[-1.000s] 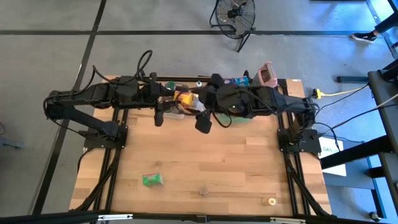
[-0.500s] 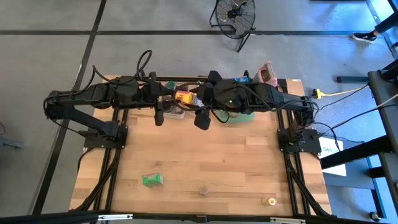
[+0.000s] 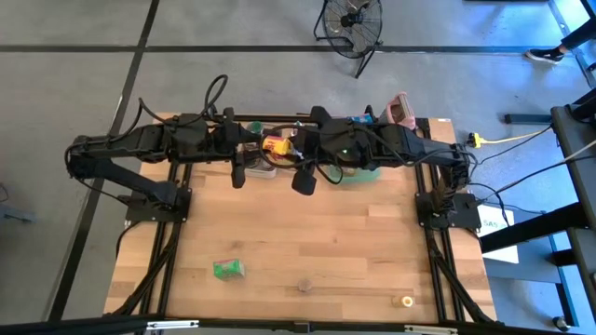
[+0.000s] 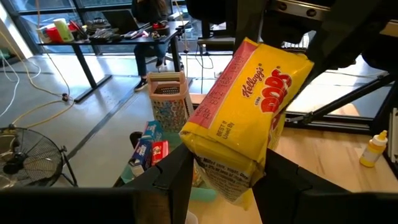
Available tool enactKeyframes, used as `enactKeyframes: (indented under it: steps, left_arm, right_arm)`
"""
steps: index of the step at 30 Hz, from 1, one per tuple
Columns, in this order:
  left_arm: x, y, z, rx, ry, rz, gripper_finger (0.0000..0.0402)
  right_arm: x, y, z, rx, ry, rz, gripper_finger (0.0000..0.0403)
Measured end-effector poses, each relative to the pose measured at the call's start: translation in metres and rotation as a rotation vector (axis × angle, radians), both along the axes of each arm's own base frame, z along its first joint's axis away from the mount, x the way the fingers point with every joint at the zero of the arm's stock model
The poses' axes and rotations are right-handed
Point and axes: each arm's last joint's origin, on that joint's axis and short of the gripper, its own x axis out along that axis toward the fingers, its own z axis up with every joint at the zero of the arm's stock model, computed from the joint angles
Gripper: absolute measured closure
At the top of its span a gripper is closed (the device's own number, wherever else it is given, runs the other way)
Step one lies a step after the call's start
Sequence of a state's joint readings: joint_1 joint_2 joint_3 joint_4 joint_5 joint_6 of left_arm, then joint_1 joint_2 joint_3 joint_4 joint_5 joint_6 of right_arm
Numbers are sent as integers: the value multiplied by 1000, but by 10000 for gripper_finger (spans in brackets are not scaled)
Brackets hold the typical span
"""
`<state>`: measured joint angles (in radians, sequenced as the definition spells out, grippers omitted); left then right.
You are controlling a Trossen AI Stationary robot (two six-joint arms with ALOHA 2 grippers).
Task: Pick & Place Kitchen Items
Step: Put the yellow cereal box into the green bin
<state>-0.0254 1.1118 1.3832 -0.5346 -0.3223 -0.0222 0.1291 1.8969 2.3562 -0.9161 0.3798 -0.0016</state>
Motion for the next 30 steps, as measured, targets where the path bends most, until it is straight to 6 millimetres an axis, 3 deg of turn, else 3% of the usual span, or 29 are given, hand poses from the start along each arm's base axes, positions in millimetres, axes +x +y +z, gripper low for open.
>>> enactKeyframes:
  steps: [13,30]
  left_arm:
    - [0,0,0,1,1,-1,258]
    - [0,1,0,-9,-8,26,142]
  right_arm:
    - [0,0,0,-7,2,2,279]
    - [-1,1,1,-39,11,19,280]
